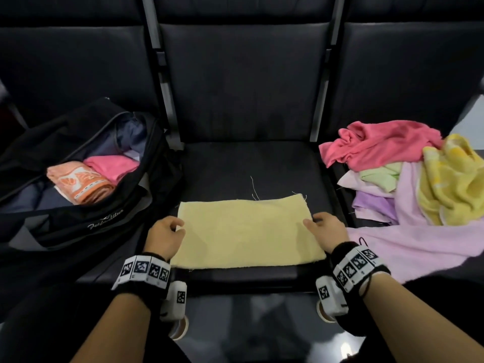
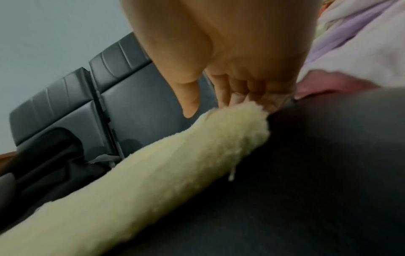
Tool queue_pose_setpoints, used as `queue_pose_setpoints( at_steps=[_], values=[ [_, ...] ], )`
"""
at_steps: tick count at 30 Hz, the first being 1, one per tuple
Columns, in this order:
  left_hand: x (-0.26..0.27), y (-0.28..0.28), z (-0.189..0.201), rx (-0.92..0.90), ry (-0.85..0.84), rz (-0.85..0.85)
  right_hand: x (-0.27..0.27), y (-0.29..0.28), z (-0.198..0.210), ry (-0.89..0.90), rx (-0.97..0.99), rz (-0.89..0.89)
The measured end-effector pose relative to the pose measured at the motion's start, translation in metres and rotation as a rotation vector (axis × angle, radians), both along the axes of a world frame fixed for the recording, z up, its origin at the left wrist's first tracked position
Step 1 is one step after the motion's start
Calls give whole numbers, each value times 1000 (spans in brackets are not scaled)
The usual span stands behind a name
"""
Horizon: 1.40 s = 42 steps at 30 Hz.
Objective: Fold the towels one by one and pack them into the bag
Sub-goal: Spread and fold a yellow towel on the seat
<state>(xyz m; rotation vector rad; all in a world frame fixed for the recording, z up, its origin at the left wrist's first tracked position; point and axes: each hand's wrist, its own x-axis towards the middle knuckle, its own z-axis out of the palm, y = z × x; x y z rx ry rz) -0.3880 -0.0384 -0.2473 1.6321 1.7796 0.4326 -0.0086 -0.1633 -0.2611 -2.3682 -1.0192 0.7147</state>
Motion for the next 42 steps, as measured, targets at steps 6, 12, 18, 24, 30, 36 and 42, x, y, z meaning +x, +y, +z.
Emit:
queue_pose_setpoints(
  at_steps=[6,12,18,24,30,36,42],
  values=[
    [0,-5,8,-56,24,-41,-9,8,6,174,-24,-17],
    [20,-18,9,-57,52,-154,6,-6,48,456,214,-196],
    [47,-22,19,26,-36,-129,-6,-7,97,525,264,-122],
    [56,-26,39,-232,-595,-48,-85,24,120,548,315,127],
    [39,-30,38,-456,-725,57,-166,42,97,736,133,335],
    [46,-37,21,-340,-602,-2,-147,20,70,569,71,333],
    [54,-38,21,-76,-422,-157,-124,3,67,473,187,380]
  ],
)
